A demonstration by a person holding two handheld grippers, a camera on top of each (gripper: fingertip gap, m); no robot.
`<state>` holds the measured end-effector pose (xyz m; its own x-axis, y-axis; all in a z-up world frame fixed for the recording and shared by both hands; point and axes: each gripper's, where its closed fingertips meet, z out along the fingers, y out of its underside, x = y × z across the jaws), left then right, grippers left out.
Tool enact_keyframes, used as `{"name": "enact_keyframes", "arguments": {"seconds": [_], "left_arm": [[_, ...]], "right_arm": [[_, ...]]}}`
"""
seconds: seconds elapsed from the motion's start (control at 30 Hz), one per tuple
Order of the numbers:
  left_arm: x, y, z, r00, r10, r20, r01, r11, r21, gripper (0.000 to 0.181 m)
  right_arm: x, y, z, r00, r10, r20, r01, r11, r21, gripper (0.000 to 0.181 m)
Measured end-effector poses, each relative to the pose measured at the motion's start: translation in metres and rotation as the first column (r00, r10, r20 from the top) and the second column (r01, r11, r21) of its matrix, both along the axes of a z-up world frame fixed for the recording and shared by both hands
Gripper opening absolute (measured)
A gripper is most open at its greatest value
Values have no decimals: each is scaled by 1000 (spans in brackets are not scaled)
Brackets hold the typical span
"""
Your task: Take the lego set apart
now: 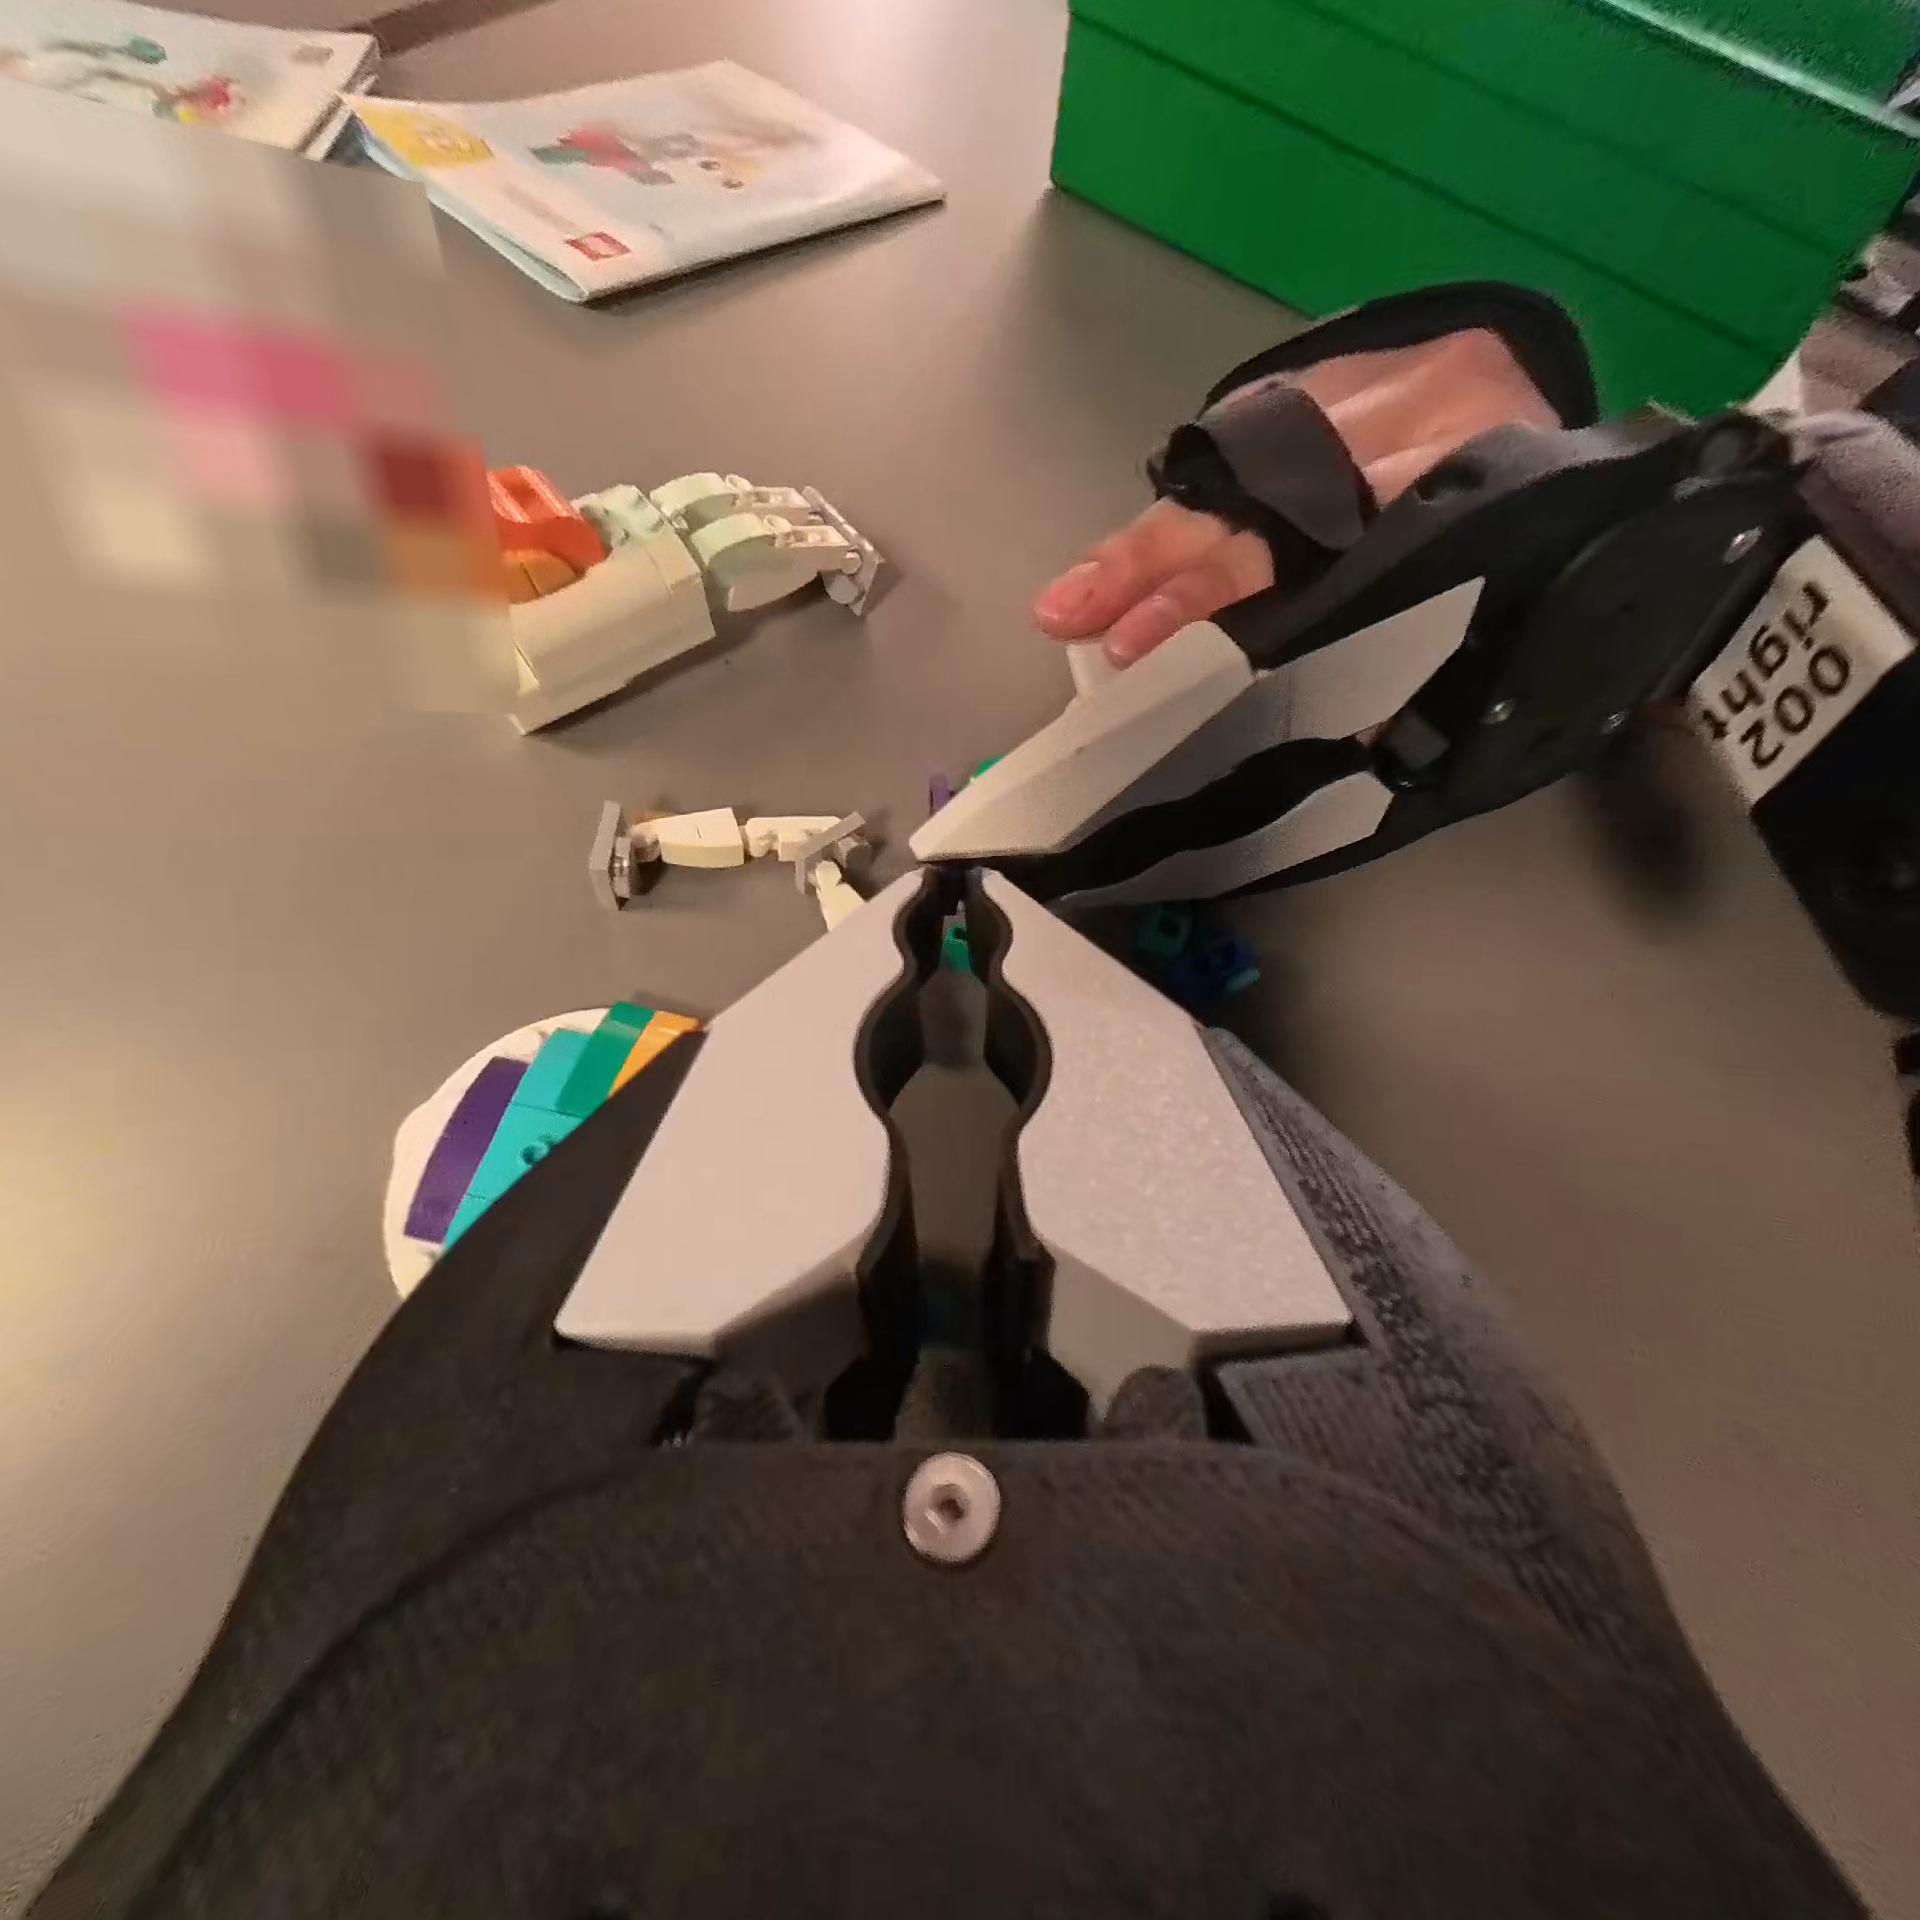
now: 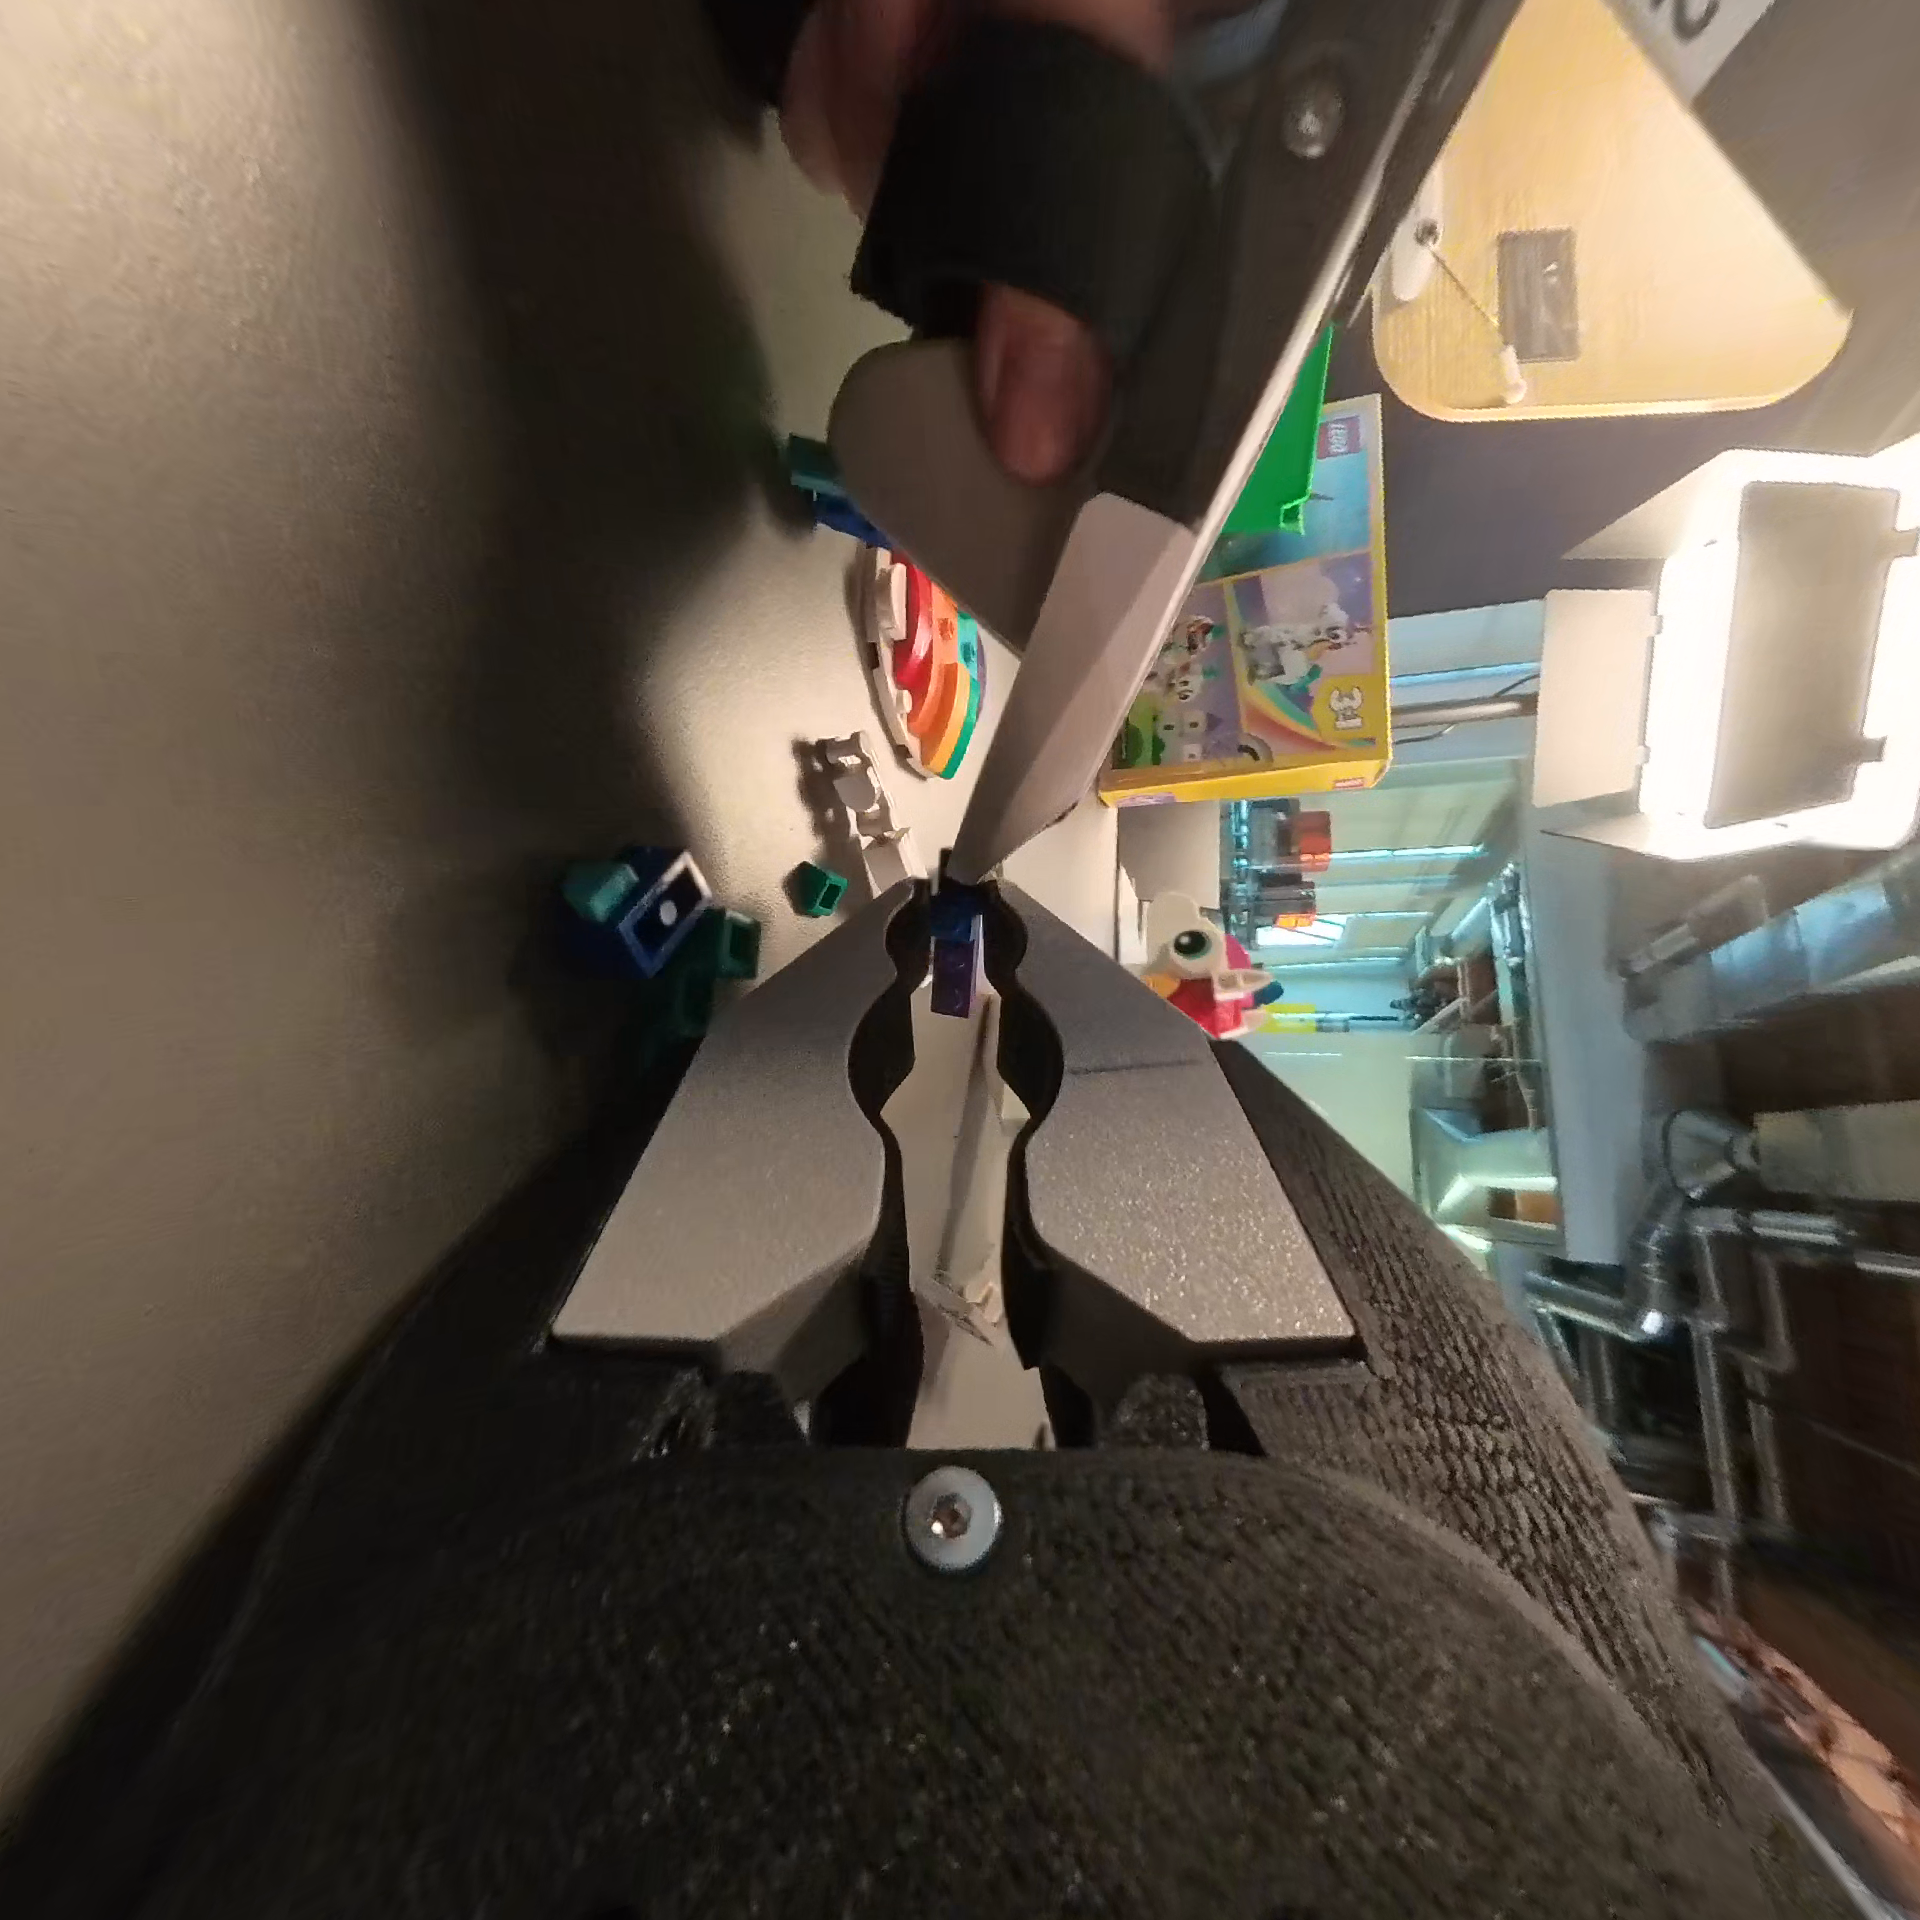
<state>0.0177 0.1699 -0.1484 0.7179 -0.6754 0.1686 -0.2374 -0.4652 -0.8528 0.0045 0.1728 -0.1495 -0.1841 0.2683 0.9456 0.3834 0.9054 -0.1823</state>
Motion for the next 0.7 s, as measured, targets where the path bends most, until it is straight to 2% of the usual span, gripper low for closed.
{"name": "enact_keyframes", "arguments": {"seconds": [0.17, 0.27, 0.37, 0.5, 0.6, 0.7], "left_arm": [[-1, -2, -2, 999, 1, 34, 0, 999, -54, 4], [0, -4, -2, 1000, -18, 24, 19, 999, -46, 4], [4, -8, -3, 998, -53, -19, 53, 999, -8, 4], [12, -15, -11, 982, -108, -154, 117, 992, 50, 4], [16, -20, -8, 980, -152, -127, 159, 986, 48, 4], [20, -25, -9, 970, -189, -150, 200, 978, 61, 4]], "right_arm": [[-1, 0, -2, 1000, -10, 25, 10, 1000, 25, 8], [0, -3, -3, 999, -21, 39, 26, 991, -135, 7], [4, -8, -5, 999, 14, 48, 4, 936, -352, 7], [12, -17, -13, 993, 77, 86, -17, 833, -553, 6], [17, -22, -11, 988, 122, 95, -31, 758, -652, 6], [22, -28, -13, 980, 159, 117, -35, 722, -691, 7]]}}
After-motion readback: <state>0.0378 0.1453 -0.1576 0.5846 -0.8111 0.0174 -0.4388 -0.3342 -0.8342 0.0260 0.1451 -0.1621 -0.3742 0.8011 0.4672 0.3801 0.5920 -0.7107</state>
